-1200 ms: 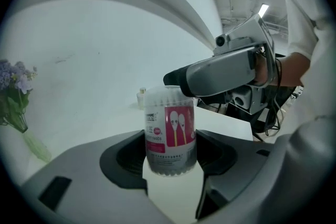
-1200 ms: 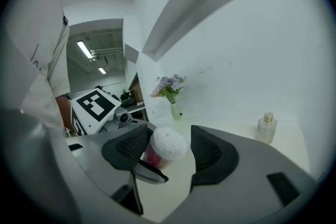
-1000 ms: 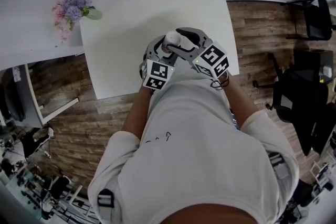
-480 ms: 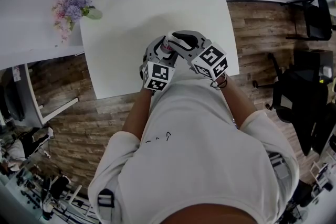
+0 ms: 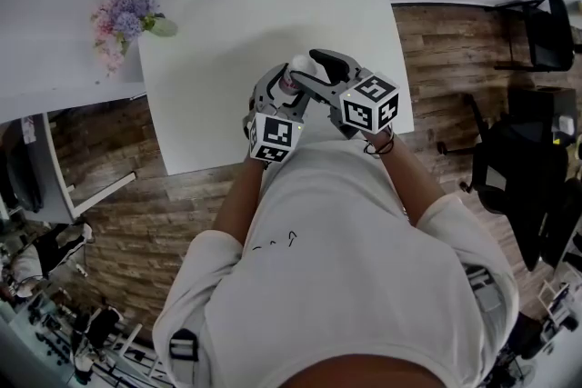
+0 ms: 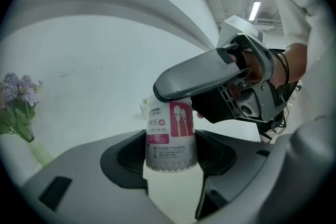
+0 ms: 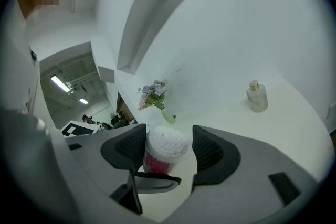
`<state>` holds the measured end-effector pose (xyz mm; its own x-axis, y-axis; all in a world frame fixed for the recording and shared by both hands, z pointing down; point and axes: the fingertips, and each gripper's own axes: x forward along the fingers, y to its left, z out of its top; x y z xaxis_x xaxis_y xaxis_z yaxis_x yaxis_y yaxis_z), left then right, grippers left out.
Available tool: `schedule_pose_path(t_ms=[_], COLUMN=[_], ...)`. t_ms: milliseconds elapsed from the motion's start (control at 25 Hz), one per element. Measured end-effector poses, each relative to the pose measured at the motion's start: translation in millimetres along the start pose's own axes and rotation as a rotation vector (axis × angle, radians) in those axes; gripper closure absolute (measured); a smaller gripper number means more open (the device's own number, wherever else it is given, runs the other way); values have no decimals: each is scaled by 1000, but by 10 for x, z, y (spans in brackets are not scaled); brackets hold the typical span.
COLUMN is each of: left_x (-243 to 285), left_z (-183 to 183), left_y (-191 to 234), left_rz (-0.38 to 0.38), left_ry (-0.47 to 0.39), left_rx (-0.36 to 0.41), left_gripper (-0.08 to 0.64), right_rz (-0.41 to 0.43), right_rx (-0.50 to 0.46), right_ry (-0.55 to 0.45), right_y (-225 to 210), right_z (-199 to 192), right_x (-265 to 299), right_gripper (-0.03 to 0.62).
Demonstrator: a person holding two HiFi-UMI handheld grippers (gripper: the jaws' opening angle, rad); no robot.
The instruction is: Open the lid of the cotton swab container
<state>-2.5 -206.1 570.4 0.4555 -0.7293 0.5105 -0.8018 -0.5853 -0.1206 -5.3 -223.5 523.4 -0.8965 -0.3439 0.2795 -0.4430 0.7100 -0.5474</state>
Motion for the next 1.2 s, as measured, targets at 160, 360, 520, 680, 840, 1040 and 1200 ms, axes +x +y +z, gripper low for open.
schedule_pose_path(t_ms=[160, 360, 520, 680, 840, 1040, 1200], left_x=[-6, -11, -11, -11, -3, 2, -8], left_z=[10, -8, 6, 10, 23, 48, 63], left_y=[-5, 3, 16, -7, -17, -15, -10], left_rz=[7, 9, 10, -3, -10, -15, -20], left_ry=[-7, -1, -2, -8, -23, -41, -49], left_rx=[2, 10, 38, 56, 30, 1, -49], left_gripper=[290, 290, 290, 290, 291, 291, 291], right_rz=[10, 44, 79, 112, 156, 163, 90], right_rx=[56, 47, 73, 134, 262, 294, 197], right_ry=[-9, 7, 40, 66, 19, -29, -114], right_y=[1, 24, 13, -12, -33, -58, -131], right_z=[-22, -45, -43, -61, -1, 44, 202], right_x=[-1, 6, 2, -21, -71, -89, -216], right_gripper=[318, 337, 342, 344, 346, 342, 319])
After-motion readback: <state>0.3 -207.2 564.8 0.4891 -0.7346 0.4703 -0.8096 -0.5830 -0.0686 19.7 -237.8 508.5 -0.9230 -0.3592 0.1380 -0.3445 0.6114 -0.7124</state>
